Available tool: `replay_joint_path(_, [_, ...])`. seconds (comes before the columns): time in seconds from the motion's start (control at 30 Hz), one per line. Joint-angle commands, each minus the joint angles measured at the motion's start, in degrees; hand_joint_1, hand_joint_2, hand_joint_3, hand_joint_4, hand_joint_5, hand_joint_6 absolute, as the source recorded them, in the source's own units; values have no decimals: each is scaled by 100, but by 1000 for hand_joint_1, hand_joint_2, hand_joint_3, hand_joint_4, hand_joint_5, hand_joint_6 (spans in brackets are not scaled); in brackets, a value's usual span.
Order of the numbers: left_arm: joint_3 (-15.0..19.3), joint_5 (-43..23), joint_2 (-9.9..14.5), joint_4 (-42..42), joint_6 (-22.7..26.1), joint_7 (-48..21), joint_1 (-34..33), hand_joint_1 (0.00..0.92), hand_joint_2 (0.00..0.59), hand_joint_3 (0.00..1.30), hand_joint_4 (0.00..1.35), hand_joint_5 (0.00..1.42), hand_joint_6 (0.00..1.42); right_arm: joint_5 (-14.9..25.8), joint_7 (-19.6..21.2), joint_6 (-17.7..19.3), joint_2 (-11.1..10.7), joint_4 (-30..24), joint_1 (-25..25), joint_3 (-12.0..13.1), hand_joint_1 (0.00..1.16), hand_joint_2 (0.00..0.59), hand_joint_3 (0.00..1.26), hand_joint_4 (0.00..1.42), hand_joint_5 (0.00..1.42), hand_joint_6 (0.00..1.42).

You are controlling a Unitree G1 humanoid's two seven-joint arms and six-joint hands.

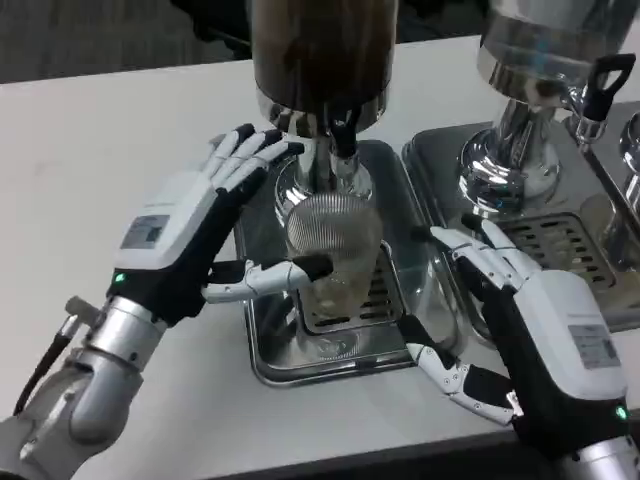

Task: Grasp the cup under the faucet to collect the drink, then remove the cup.

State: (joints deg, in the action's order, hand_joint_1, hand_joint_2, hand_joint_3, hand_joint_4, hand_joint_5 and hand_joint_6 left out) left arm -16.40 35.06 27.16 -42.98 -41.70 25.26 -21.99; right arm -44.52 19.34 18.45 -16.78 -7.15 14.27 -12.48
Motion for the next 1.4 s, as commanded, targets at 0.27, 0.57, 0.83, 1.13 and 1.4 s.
replay_joint_path(0.27, [950, -1038, 508, 1164, -752, -437, 923, 89, 66, 206, 0, 8, 20, 115, 43, 109, -43, 54, -68, 39, 586, 377, 228, 208, 86, 195])
replay_joint_path(0.57, [1500, -3023, 758, 1561, -1406, -1964, 896, 0, 75, 268, 161, 203, 160, 179, 54, 127, -81, 155, -164, 105, 587, 377, 228, 199, 86, 184])
replay_joint_path(0.83, [1773, -6282, 647, 2014, -286, -5057, 478, 0, 90, 251, 251, 294, 196, 261, 39, 146, -127, 276, -262, 129, 587, 377, 228, 198, 86, 182])
replay_joint_path(1.13, [2235, -7698, 554, 2425, 2251, -7545, -8, 0, 121, 151, 58, 152, 85, 337, 108, 174, -107, 480, -379, 122, 581, 391, 228, 197, 86, 174])
replay_joint_path(1.4, [2515, -7706, 327, 2460, 3320, -8211, -276, 0, 123, 123, 0, 136, 72, 340, 213, 189, -81, 602, -415, 96, 583, 398, 228, 197, 91, 165])
